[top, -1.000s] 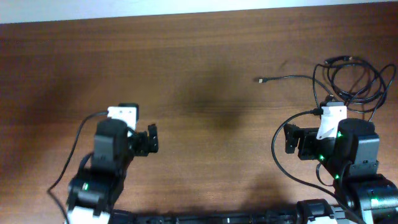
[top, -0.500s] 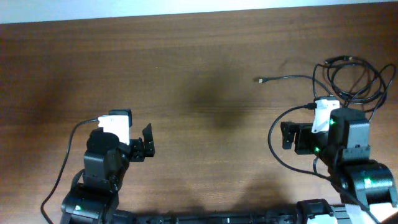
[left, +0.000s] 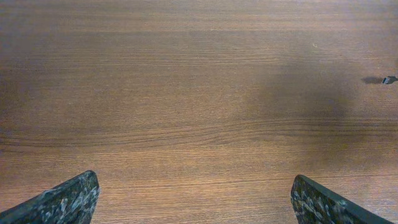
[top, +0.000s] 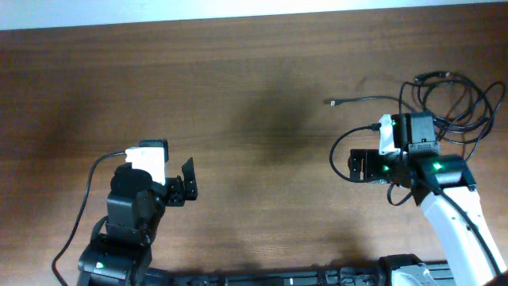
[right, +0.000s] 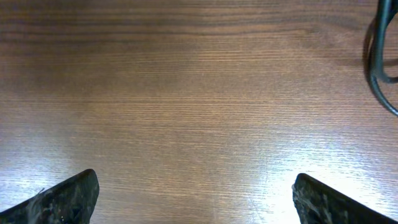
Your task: Untangle cables
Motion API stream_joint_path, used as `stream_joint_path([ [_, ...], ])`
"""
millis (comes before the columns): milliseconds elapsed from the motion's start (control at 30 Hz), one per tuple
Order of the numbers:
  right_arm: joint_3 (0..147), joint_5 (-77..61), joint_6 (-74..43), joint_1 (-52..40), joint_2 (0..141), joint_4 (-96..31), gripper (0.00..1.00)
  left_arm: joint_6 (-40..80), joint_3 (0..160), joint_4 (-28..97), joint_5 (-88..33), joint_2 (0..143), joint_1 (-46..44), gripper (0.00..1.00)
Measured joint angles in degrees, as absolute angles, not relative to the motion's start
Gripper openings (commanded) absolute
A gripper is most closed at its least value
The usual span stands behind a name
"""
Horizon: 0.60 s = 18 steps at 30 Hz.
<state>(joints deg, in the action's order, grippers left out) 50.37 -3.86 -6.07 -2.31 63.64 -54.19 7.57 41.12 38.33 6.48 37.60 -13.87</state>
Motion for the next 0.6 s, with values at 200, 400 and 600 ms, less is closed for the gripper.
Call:
stream_joint_path([
  [200,50.4,-3.9,-6.1,-2.3,62.2,-54.2,0.99,7.6,41.1,38.3,6.5,37.6,-13.9,0.99],
  [400,50.4,-3.9,-6.1,-2.3,54.0,-54.2,0.99,7.6,41.1,38.3,6.5,37.6,-13.9,0.99],
  [600,50.3,-3.9,-6.1,-2.3,45.3,-54.2,0.99,7.6,41.1,38.3,6.5,37.6,-13.9,0.99],
])
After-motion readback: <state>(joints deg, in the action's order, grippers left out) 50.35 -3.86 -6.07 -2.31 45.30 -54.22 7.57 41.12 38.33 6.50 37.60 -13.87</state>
